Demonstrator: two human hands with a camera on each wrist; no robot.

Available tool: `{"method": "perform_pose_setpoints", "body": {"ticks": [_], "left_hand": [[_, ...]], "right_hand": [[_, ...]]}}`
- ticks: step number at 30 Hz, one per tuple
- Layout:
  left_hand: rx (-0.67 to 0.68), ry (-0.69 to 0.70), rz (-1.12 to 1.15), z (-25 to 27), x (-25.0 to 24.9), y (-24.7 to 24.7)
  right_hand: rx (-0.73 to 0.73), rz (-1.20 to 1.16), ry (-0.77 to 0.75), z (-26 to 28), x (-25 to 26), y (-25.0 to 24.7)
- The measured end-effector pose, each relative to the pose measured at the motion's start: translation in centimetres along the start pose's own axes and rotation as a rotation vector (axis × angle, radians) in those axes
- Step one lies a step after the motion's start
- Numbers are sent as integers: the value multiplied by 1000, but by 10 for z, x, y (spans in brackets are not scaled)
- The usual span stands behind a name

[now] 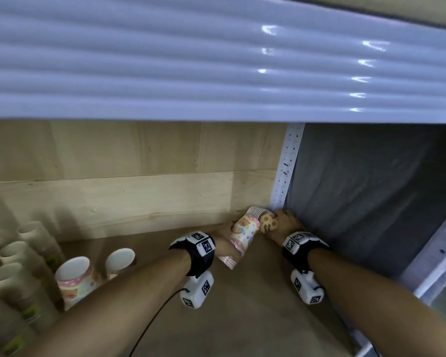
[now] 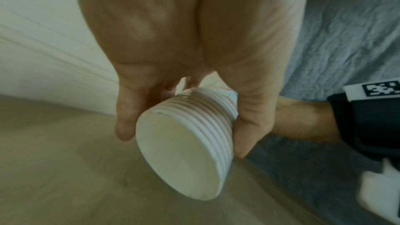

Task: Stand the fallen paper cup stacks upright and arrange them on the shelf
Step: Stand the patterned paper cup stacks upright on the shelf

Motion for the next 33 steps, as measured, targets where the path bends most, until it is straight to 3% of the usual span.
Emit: {"method": "perform_pose_setpoints", "body": {"ticks": [6, 9, 13, 23, 33], "left_hand": [[-81, -101, 19, 28, 26, -9], [-132, -114, 68, 42, 34, -8], [-215, -131, 120, 55, 41, -7], [-316, -116, 203, 75, 52, 12], [-347, -20, 260, 82, 50, 21]], "right_hand": [[-73, -25, -89, 20, 37, -26], [-229, -61, -223, 40, 68, -45], [0, -31, -143, 62, 83, -33], [227, -60, -213, 94, 114, -6], [300, 61, -173, 110, 108, 3]]}}
Point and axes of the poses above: each hand's wrist, its own z-axis away from the middle knuckle, its own y-axis out of the palm, x = y × z, the point moved 9 cm from there along -z, towards the middle knuckle, and after that the axes turned 15 degrees about -z, right-handed, at the moved point
